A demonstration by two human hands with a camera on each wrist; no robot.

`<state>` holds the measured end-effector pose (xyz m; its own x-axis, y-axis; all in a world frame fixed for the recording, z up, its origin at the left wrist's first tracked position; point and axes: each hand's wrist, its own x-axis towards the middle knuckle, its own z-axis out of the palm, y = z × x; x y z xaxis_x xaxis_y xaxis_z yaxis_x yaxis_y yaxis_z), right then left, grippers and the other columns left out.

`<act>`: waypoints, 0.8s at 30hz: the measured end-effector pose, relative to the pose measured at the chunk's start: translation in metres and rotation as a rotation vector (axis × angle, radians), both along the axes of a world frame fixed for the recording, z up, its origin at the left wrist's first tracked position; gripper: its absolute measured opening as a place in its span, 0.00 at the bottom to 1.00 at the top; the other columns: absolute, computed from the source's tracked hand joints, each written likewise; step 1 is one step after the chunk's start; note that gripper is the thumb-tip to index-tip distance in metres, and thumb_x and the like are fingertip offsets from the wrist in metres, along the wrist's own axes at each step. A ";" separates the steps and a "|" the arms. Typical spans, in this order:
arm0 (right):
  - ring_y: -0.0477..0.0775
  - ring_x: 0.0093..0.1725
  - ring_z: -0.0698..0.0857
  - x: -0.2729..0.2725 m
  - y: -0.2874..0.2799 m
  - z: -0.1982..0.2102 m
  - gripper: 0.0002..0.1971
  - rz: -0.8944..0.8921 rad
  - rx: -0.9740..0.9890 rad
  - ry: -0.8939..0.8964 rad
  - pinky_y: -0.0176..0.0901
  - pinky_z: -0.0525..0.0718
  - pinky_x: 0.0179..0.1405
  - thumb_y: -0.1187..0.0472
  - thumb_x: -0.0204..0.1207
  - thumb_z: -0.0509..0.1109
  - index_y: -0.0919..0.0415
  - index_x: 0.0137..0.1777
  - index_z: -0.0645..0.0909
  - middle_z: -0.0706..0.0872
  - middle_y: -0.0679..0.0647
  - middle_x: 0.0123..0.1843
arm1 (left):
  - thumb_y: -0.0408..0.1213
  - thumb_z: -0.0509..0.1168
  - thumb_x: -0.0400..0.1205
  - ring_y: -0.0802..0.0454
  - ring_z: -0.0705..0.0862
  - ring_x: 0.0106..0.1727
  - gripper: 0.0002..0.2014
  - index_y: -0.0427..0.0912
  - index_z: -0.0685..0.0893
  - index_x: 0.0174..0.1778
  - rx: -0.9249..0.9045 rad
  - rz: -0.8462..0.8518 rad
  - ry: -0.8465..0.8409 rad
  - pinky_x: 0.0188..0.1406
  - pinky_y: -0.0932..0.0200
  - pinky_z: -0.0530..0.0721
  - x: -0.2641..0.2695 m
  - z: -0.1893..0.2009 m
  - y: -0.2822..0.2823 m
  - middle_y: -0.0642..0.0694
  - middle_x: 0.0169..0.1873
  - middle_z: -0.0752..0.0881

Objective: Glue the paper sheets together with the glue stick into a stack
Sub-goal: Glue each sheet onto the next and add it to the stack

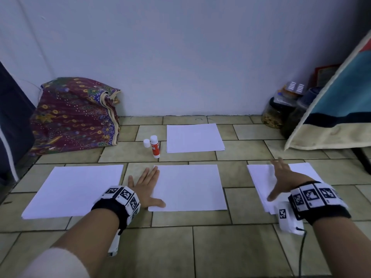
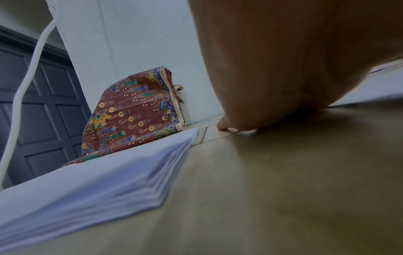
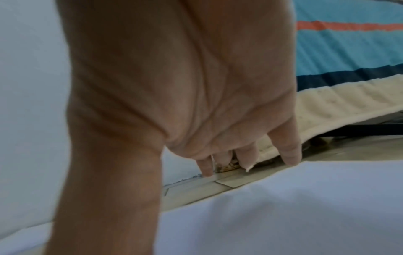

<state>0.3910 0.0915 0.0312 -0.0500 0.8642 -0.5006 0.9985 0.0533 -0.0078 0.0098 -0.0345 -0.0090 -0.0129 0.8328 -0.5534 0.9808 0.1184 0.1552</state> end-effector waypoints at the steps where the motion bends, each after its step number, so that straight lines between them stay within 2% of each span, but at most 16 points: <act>1: 0.59 0.85 0.40 0.004 -0.002 -0.002 0.68 -0.006 -0.009 -0.001 0.57 0.59 0.81 0.51 0.59 0.86 0.64 0.83 0.34 0.31 0.58 0.84 | 0.88 0.38 0.30 0.53 0.29 0.82 0.84 0.42 0.27 0.81 0.003 -0.009 0.000 0.78 0.29 0.37 -0.002 0.000 0.000 0.54 0.79 0.25; 3: 0.57 0.85 0.42 0.009 -0.006 -0.005 0.68 -0.002 -0.045 -0.001 0.55 0.58 0.81 0.48 0.61 0.84 0.65 0.83 0.33 0.34 0.57 0.85 | 0.89 0.31 0.26 0.53 0.28 0.82 0.86 0.43 0.28 0.82 -0.001 -0.031 -0.004 0.78 0.30 0.37 -0.004 0.000 0.000 0.54 0.80 0.25; 5: 0.55 0.85 0.43 0.011 -0.007 -0.008 0.65 0.004 -0.075 0.021 0.52 0.57 0.82 0.46 0.64 0.82 0.64 0.83 0.33 0.36 0.56 0.86 | 0.89 0.29 0.27 0.52 0.27 0.82 0.85 0.42 0.27 0.81 -0.007 -0.048 -0.006 0.77 0.29 0.37 -0.005 0.001 -0.002 0.53 0.79 0.24; 14: 0.57 0.85 0.46 0.019 -0.009 -0.011 0.56 -0.012 -0.076 0.092 0.45 0.55 0.80 0.45 0.74 0.73 0.62 0.83 0.32 0.35 0.57 0.85 | 0.90 0.31 0.27 0.50 0.25 0.81 0.85 0.41 0.24 0.79 -0.032 -0.083 0.018 0.76 0.27 0.35 -0.003 0.003 -0.003 0.52 0.78 0.21; 19: 0.55 0.85 0.52 0.024 -0.008 -0.005 0.44 -0.036 -0.071 0.125 0.43 0.56 0.78 0.47 0.83 0.63 0.59 0.84 0.36 0.40 0.55 0.86 | 0.90 0.32 0.27 0.50 0.25 0.81 0.85 0.42 0.24 0.80 -0.033 -0.081 0.023 0.75 0.27 0.34 -0.001 0.003 -0.003 0.52 0.78 0.22; 20: 0.55 0.84 0.55 0.026 -0.007 -0.004 0.41 -0.039 -0.075 0.140 0.43 0.57 0.78 0.48 0.84 0.61 0.58 0.85 0.38 0.44 0.55 0.86 | 0.89 0.31 0.27 0.50 0.25 0.81 0.85 0.42 0.24 0.80 -0.038 -0.083 0.028 0.75 0.27 0.35 -0.001 0.003 -0.003 0.52 0.78 0.22; 21: 0.56 0.82 0.60 0.028 -0.005 -0.004 0.37 -0.045 -0.074 0.163 0.45 0.59 0.76 0.50 0.84 0.61 0.57 0.85 0.45 0.53 0.56 0.86 | 0.89 0.31 0.26 0.49 0.25 0.81 0.86 0.42 0.24 0.80 -0.043 -0.086 0.035 0.75 0.27 0.35 -0.002 0.004 -0.002 0.52 0.78 0.21; 22: 0.57 0.79 0.67 0.031 -0.003 -0.003 0.30 -0.081 -0.033 0.216 0.46 0.64 0.72 0.54 0.84 0.62 0.57 0.83 0.57 0.65 0.57 0.82 | 0.89 0.31 0.26 0.49 0.25 0.81 0.86 0.42 0.24 0.80 -0.048 -0.090 0.044 0.76 0.27 0.37 -0.001 0.004 -0.002 0.52 0.78 0.22; 23: 0.59 0.72 0.75 0.034 0.000 0.001 0.22 -0.121 0.044 0.270 0.46 0.69 0.65 0.58 0.83 0.64 0.58 0.75 0.70 0.77 0.59 0.73 | 0.89 0.30 0.26 0.49 0.26 0.81 0.86 0.42 0.24 0.80 -0.048 -0.093 0.057 0.76 0.26 0.38 -0.001 0.004 -0.001 0.52 0.78 0.22; 24: 0.59 0.62 0.79 0.037 0.001 0.006 0.14 -0.151 0.133 0.284 0.46 0.71 0.57 0.62 0.81 0.64 0.59 0.66 0.77 0.83 0.60 0.64 | 0.89 0.29 0.26 0.49 0.27 0.82 0.86 0.42 0.25 0.80 -0.041 -0.097 0.076 0.77 0.27 0.40 -0.001 0.004 -0.001 0.51 0.79 0.23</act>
<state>0.4277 0.0923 0.0376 -0.0373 0.9291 -0.3679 0.9543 -0.0761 -0.2891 0.0089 -0.0353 -0.0045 0.0235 0.8089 -0.5874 0.9967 0.0268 0.0768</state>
